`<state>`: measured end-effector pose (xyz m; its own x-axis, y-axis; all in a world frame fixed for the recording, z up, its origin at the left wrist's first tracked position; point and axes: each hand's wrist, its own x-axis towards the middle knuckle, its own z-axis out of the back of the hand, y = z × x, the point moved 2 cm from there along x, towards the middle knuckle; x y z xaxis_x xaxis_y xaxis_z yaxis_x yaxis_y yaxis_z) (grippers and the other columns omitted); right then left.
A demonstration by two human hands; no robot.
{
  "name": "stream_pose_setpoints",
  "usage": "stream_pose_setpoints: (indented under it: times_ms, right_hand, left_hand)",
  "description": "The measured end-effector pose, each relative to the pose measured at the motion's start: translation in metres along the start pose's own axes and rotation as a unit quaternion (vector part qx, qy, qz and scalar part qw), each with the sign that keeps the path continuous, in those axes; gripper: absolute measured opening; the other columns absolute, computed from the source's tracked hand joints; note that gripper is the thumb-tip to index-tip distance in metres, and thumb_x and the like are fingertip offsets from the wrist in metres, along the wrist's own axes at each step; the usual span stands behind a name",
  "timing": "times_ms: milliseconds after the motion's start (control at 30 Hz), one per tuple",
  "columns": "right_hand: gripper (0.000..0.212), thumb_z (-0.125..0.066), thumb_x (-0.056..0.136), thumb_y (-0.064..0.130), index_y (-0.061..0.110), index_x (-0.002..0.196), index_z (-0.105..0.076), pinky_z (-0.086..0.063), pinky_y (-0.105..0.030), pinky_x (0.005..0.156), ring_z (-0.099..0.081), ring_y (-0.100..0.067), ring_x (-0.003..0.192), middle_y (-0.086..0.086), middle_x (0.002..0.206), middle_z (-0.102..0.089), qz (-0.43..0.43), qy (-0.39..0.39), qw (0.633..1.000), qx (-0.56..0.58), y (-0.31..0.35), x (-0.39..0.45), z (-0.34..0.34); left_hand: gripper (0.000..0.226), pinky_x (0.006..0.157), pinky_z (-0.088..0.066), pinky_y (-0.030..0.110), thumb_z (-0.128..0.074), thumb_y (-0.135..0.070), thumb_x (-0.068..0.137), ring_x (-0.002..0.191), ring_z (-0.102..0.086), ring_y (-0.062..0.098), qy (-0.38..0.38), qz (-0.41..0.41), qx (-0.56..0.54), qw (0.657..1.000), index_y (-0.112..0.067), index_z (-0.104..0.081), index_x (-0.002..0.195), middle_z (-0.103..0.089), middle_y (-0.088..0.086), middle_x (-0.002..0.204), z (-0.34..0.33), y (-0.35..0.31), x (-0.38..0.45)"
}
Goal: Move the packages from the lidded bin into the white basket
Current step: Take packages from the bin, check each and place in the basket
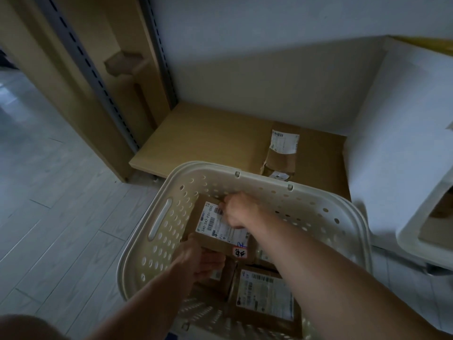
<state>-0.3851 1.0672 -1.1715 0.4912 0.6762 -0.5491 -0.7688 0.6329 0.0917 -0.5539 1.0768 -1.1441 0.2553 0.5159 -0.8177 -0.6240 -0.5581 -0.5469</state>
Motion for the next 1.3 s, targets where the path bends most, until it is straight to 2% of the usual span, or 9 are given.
stream_pose_setpoints:
  times_ms: [100, 333, 400, 533, 667, 833, 1000, 1167, 1300]
  right_hand:
    - [0.038, -0.047, 0.106, 0.040, 0.008, 0.122, -0.059, -0.053, -0.042, 0.097, -0.063, -0.026, 0.103, -0.009, 0.107, -0.063, -0.004, 0.002, 1.000, 0.018, -0.001, -0.001, 0.003]
    - [0.027, -0.051, 0.106, 0.027, 0.008, 0.120, -0.063, -0.052, -0.037, 0.085, -0.064, -0.023, 0.095, -0.007, 0.093, -0.061, -0.005, 0.008, 1.000, 0.001, -0.002, 0.002, 0.002]
    - [0.028, -0.051, 0.106, 0.024, 0.009, 0.126, -0.061, -0.052, -0.037, 0.087, -0.063, -0.023, 0.096, -0.006, 0.094, -0.059, -0.005, 0.018, 1.000, 0.001, -0.002, 0.003, 0.005]
    - [0.039, -0.051, 0.103, 0.018, 0.011, 0.141, -0.053, -0.051, -0.041, 0.102, -0.061, -0.028, 0.114, -0.011, 0.124, -0.062, -0.008, 0.042, 0.999, -0.006, -0.001, 0.005, 0.008]
    - [0.042, -0.053, 0.096, 0.019, 0.013, 0.137, -0.056, -0.051, -0.050, 0.102, -0.060, -0.031, 0.112, -0.012, 0.124, -0.062, -0.025, 0.074, 0.997, -0.028, 0.001, 0.015, 0.008]
    - [0.040, -0.052, 0.094, 0.018, 0.015, 0.134, -0.059, -0.052, -0.049, 0.100, -0.061, -0.030, 0.109, -0.010, 0.113, -0.062, -0.028, 0.088, 0.996, -0.011, -0.001, 0.018, 0.011]
    - [0.045, -0.030, 0.111, 0.032, 0.015, 0.150, -0.044, -0.045, -0.041, 0.107, -0.055, -0.030, 0.125, -0.014, 0.139, -0.056, -0.033, 0.062, 0.993, 0.098, -0.006, 0.000, 0.006]
    - [0.067, -0.016, 0.106, 0.058, 0.018, 0.153, -0.042, -0.035, -0.046, 0.115, -0.047, -0.034, 0.137, -0.015, 0.150, -0.051, -0.011, 0.047, 0.977, 0.206, -0.019, -0.012, -0.014]
    - [0.068, -0.014, 0.105, 0.061, 0.023, 0.155, -0.039, -0.034, -0.047, 0.116, -0.045, -0.036, 0.140, -0.013, 0.156, -0.045, -0.014, 0.017, 0.979, 0.204, -0.019, -0.014, -0.020]
  left_hand:
    - [0.052, 0.079, -0.055, 0.037, -0.029, -0.031, 0.111, 0.073, -0.075, 0.030, 0.008, -0.005, -0.005, 1.000, -0.005, -0.068, 0.089, -0.077, 0.020, 0.077, 0.003, 0.000, 0.000]
    - [0.047, 0.089, -0.056, 0.043, -0.028, -0.035, 0.111, 0.083, -0.076, 0.032, 0.017, -0.011, -0.017, 1.000, -0.012, -0.064, 0.092, -0.078, 0.020, 0.082, 0.005, 0.003, -0.002]
    - [0.048, 0.088, -0.056, 0.043, -0.029, -0.036, 0.111, 0.083, -0.076, 0.033, 0.016, -0.011, -0.019, 1.000, -0.010, -0.064, 0.091, -0.078, 0.020, 0.081, 0.005, 0.002, -0.001]
    - [0.047, 0.081, -0.057, 0.040, -0.026, -0.036, 0.112, 0.083, -0.076, 0.033, 0.014, -0.016, -0.027, 0.999, -0.016, -0.063, 0.090, -0.078, 0.021, 0.082, 0.004, 0.002, -0.001]
    - [0.046, 0.083, -0.057, 0.041, -0.025, -0.033, 0.112, 0.083, -0.076, 0.034, 0.008, -0.012, -0.034, 0.999, -0.019, -0.061, 0.087, -0.077, 0.022, 0.083, 0.002, 0.002, 0.000]
    - [0.045, 0.076, -0.058, 0.037, -0.024, -0.036, 0.112, 0.080, -0.077, 0.034, 0.002, -0.014, -0.035, 0.999, -0.020, -0.059, 0.087, -0.078, 0.022, 0.083, 0.001, 0.004, 0.005]
    - [0.050, 0.068, -0.054, 0.033, -0.023, -0.036, 0.112, 0.076, -0.075, 0.033, -0.008, -0.011, -0.026, 1.000, -0.015, -0.061, 0.086, -0.077, 0.023, 0.083, -0.001, 0.003, 0.013]
    - [0.052, 0.072, -0.053, 0.035, -0.021, -0.044, 0.111, 0.070, -0.074, 0.030, -0.017, 0.008, -0.020, 1.000, -0.018, -0.061, 0.092, -0.078, 0.017, 0.076, -0.004, 0.010, 0.023]
    - [0.035, 0.062, -0.056, 0.036, -0.035, -0.046, 0.109, 0.070, -0.074, 0.033, -0.071, -0.017, -0.020, 0.997, -0.013, -0.045, 0.117, -0.074, 0.020, 0.093, -0.003, 0.012, 0.034]
